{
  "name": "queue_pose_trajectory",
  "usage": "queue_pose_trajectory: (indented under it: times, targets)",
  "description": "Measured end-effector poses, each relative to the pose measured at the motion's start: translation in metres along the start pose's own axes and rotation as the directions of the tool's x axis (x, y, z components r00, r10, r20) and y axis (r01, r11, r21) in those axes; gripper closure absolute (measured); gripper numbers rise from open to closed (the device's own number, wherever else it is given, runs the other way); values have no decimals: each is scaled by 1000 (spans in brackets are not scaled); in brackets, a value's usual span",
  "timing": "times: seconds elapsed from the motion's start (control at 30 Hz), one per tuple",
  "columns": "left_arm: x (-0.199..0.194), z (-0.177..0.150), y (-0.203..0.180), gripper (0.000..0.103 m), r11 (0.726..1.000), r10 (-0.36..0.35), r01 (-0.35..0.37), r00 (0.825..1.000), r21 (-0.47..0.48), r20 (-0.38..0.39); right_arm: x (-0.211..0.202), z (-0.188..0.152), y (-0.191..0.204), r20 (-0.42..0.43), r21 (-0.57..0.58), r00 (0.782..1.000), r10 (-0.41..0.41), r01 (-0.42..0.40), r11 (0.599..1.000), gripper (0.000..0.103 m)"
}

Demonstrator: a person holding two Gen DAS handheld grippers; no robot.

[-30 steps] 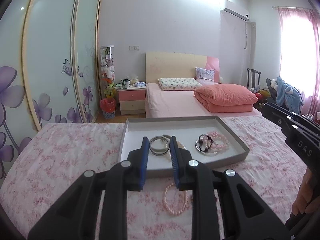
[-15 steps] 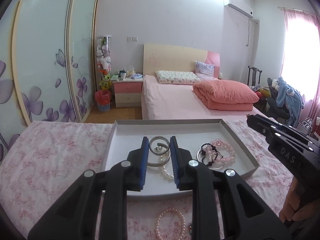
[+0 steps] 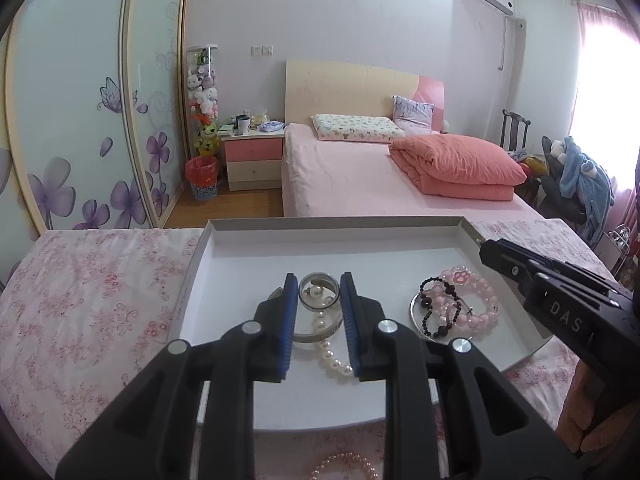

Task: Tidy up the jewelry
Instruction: 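Open the left tool to drop the ring in the tray while the right tool releases the earring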

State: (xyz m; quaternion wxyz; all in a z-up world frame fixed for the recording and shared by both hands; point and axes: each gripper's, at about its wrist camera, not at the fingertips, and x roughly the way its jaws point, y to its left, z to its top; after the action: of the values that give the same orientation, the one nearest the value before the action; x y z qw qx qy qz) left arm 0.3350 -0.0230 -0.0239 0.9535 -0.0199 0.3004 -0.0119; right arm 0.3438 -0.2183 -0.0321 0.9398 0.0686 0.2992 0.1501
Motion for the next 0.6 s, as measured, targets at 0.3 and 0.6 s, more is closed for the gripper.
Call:
queue_pose_trajectory:
  times: [0.3,0.6]
  targets:
    - [-2,2,16,69,998,-11,11,1000,-65,-11,-2,-3,-8,-22,38,1000,6,-5,999,87]
    - [-28,-6,40,67,997,20,-21,1000,-75,-13,-25,-15,-3,-41,24,999,17,-16,1000,87]
